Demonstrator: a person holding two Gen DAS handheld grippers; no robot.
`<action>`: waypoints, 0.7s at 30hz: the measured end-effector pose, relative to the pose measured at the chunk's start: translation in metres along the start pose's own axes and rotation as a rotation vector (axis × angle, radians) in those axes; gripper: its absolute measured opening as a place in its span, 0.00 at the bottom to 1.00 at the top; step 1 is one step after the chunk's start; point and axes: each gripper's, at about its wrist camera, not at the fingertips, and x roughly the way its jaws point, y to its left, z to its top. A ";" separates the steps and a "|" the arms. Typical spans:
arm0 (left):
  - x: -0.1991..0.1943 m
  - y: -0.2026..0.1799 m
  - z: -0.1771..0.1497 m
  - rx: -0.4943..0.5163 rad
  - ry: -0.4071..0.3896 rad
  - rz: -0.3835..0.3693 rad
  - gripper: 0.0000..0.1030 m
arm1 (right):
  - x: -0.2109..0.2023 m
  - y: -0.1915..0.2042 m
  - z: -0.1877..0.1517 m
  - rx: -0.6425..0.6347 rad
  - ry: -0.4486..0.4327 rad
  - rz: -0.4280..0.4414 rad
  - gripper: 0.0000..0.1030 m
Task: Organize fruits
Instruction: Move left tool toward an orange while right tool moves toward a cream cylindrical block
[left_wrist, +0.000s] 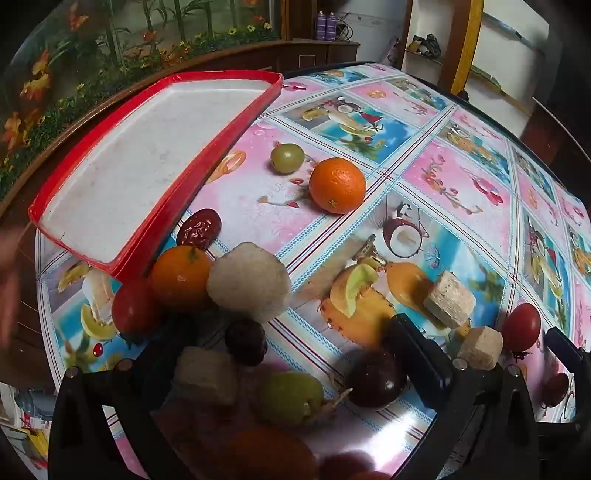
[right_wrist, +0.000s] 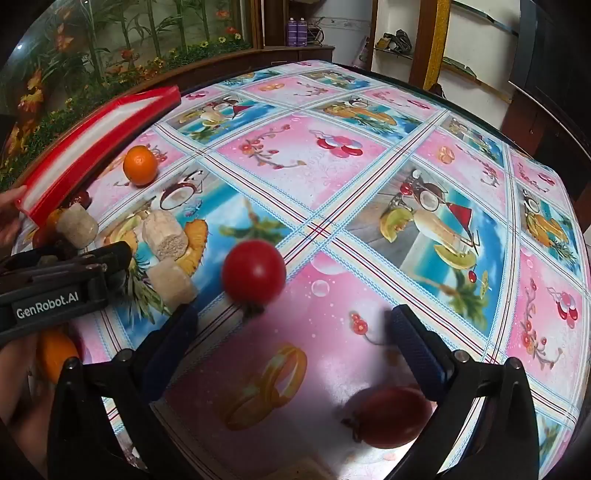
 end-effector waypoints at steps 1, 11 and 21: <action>0.000 0.000 0.000 -0.001 0.000 0.000 1.00 | 0.000 0.000 0.000 -0.004 0.000 -0.005 1.00; 0.000 0.000 0.000 0.000 -0.001 0.001 1.00 | 0.004 0.000 0.000 -0.004 0.006 -0.006 1.00; 0.000 0.001 0.000 0.018 0.013 -0.013 1.00 | 0.007 -0.001 -0.001 -0.004 0.006 -0.006 1.00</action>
